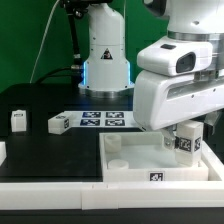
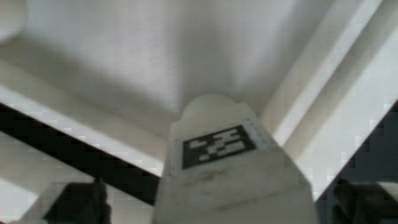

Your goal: Assemble one leg

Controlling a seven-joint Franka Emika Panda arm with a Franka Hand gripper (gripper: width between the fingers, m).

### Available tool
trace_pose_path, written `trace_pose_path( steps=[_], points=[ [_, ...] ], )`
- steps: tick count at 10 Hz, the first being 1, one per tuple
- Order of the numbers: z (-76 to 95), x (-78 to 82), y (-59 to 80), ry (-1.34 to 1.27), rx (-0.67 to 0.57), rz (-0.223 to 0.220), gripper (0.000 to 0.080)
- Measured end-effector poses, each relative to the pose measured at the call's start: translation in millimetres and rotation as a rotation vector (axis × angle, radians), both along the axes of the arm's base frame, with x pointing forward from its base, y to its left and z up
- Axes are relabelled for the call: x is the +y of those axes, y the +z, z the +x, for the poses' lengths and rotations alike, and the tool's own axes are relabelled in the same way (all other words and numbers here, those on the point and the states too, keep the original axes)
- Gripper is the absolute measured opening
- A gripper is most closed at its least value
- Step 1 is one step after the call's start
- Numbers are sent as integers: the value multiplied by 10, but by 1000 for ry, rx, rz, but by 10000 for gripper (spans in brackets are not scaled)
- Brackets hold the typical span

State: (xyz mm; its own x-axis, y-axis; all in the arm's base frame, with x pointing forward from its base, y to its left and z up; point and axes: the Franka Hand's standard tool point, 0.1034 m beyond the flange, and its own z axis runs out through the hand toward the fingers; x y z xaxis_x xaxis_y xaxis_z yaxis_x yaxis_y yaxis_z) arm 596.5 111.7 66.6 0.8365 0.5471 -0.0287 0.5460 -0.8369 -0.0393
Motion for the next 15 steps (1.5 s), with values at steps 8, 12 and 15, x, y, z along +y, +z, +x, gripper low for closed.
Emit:
trace_pose_path(
  steps=[8, 12, 15],
  points=[
    [6, -23, -14, -481, 20, 11, 288],
    [5, 8, -23, -1011, 49, 1, 290],
    [-11, 79, -27, -1327, 63, -20, 290]
  ],
)
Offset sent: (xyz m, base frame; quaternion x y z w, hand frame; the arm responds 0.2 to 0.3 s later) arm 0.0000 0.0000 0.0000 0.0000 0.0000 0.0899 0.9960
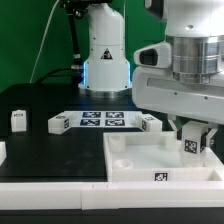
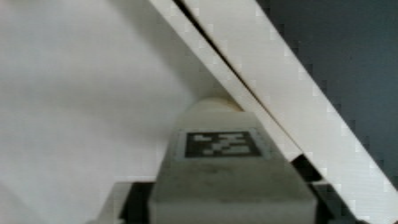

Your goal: Assemble one leg

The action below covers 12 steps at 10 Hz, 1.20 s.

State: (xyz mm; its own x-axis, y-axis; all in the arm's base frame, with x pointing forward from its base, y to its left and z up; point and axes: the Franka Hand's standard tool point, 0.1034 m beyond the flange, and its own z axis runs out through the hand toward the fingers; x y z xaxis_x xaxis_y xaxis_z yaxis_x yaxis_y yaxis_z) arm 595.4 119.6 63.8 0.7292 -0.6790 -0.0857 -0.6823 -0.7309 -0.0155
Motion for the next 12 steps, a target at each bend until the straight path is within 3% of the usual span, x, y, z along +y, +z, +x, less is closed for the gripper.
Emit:
trace_pose_path(
  steps=[1, 3, 4, 5, 6, 12],
  points=[
    [0, 5, 0, -163, 13, -10, 290],
    [0, 11, -1, -233, 17, -14, 290],
    [0, 11, 0, -181, 13, -11, 524],
    [2, 13, 1, -133, 10, -9, 524],
    [-2, 22, 1, -31, 4, -4, 610],
    [-37, 51, -21, 675, -39, 33, 649]
  ],
)
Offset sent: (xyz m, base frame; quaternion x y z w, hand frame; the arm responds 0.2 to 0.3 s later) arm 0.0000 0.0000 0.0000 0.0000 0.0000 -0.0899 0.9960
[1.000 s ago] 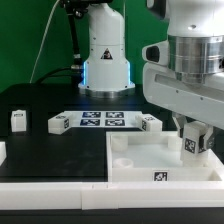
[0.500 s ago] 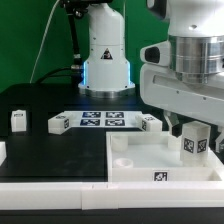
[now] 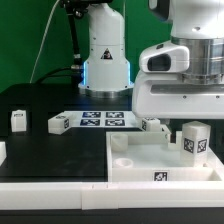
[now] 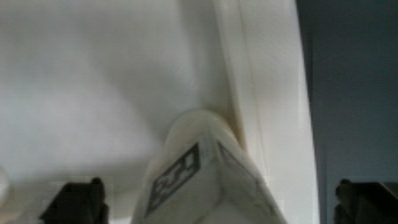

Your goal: Assemble one leg

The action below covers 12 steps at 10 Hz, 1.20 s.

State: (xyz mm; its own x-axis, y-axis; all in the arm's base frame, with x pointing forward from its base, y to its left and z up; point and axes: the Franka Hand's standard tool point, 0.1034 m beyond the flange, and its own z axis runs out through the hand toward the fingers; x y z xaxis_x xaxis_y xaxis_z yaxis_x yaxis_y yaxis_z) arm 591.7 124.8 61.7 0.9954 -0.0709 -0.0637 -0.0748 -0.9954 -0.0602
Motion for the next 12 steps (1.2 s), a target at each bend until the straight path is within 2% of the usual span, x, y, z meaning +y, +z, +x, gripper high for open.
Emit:
trace_pose_path(
  steps=[3, 5, 7, 8, 9, 12],
  points=[
    [3, -13, 0, 285, -18, 7, 649],
    [4, -17, -1, 323, -20, 9, 649],
    [4, -18, -2, 320, -20, 9, 385],
    [4, -19, -2, 286, -18, 7, 385],
    [7, -24, -1, 273, -17, 7, 291],
    [27, -25, 5, -84, 4, -4, 291]
  ],
)
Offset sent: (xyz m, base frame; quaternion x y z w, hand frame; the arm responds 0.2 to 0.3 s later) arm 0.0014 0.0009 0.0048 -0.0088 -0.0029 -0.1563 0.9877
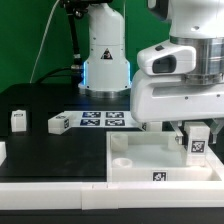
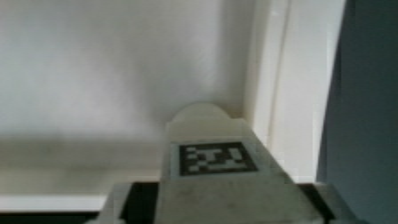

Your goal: Assemble one leg

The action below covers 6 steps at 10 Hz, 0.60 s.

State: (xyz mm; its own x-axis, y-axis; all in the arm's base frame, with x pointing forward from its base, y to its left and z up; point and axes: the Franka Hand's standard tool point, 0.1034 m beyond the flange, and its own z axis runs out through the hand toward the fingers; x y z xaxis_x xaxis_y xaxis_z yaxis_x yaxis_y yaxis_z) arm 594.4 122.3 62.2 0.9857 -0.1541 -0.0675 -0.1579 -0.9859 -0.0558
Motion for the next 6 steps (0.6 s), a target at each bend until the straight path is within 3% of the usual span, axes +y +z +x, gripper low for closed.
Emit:
trace_pose_path(
  steps=[6],
  points=[
    [26, 32, 0, -680, 14, -28, 291]
  ],
)
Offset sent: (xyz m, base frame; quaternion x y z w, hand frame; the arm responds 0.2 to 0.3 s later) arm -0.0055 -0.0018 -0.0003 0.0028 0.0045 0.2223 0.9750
